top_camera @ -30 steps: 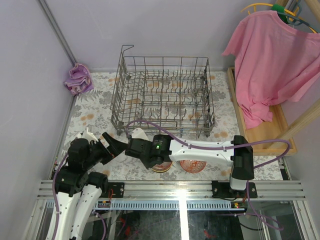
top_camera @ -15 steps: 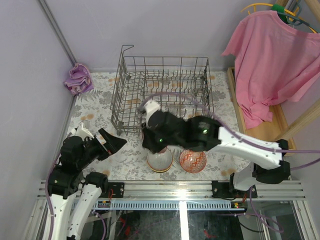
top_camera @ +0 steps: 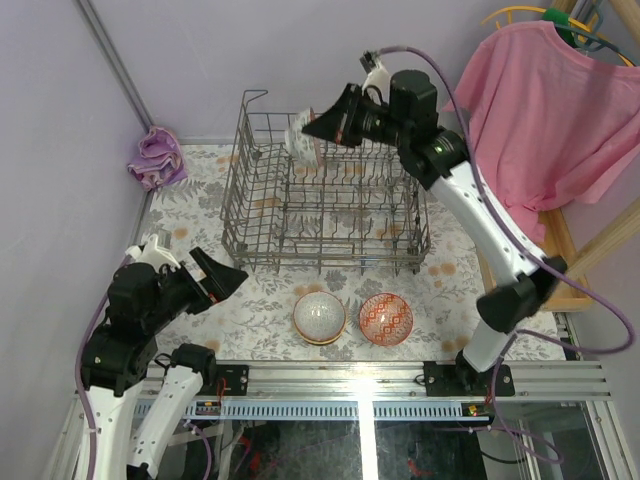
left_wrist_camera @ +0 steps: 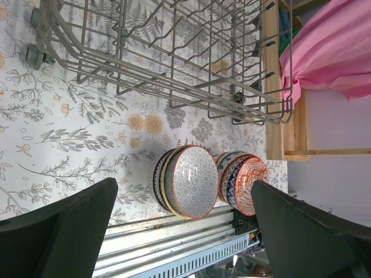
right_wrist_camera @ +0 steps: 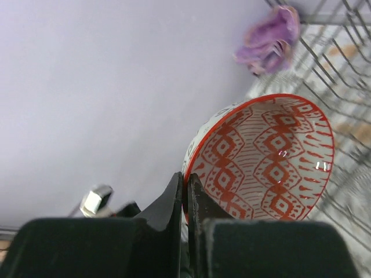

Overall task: Load the bowls into the dish rack
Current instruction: Pick up the bowl from the center of the board, then turn the bowl upside down on the dish rack.

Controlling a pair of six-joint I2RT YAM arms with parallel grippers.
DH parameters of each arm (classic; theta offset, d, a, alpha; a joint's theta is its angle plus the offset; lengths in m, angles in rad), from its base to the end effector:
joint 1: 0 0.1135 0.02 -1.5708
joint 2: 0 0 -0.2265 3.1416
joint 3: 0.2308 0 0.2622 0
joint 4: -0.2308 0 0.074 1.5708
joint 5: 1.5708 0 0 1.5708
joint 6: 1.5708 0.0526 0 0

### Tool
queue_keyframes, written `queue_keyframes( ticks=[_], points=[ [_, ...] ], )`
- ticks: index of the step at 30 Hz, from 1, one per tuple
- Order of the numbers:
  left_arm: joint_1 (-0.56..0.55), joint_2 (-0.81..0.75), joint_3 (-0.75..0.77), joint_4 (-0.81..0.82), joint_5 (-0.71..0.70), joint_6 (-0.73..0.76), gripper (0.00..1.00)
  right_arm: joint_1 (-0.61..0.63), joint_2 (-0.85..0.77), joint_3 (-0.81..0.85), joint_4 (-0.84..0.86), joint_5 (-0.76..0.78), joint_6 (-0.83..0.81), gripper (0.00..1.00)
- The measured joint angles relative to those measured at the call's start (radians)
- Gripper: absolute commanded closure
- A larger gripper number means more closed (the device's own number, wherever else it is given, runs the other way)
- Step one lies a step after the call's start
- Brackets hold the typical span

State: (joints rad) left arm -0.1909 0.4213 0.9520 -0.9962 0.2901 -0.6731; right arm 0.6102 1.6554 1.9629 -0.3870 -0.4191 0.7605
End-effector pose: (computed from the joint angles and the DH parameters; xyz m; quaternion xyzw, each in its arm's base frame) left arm 0.1093 -0.0365 0.3312 -0.1274 0.8360 -0.3292 0.4202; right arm 0.3040 0.2387 0.4639 -0.0868 0.7271 0.5383 0.4170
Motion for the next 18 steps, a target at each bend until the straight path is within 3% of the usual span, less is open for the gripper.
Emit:
queue_keyframes(
  ticks=[5,8,13,18],
  points=[
    [0.0,0.029,0.004,-0.014,-0.011,0.012,0.0,-0.116,0.255,0.115,0.304,-0.161,0.199,1.0],
    [0.0,0.05,0.016,-0.023,-0.022,0.017,0.0,-0.156,0.494,0.291,0.438,-0.203,0.318,1.0],
    [0.0,0.068,0.046,-0.036,-0.037,0.018,0.0,-0.181,0.729,0.443,0.536,-0.182,0.417,1.0],
    [0.0,0.073,0.058,-0.054,-0.043,0.026,0.0,-0.179,0.839,0.433,0.608,-0.118,0.474,1.0]
  ],
)
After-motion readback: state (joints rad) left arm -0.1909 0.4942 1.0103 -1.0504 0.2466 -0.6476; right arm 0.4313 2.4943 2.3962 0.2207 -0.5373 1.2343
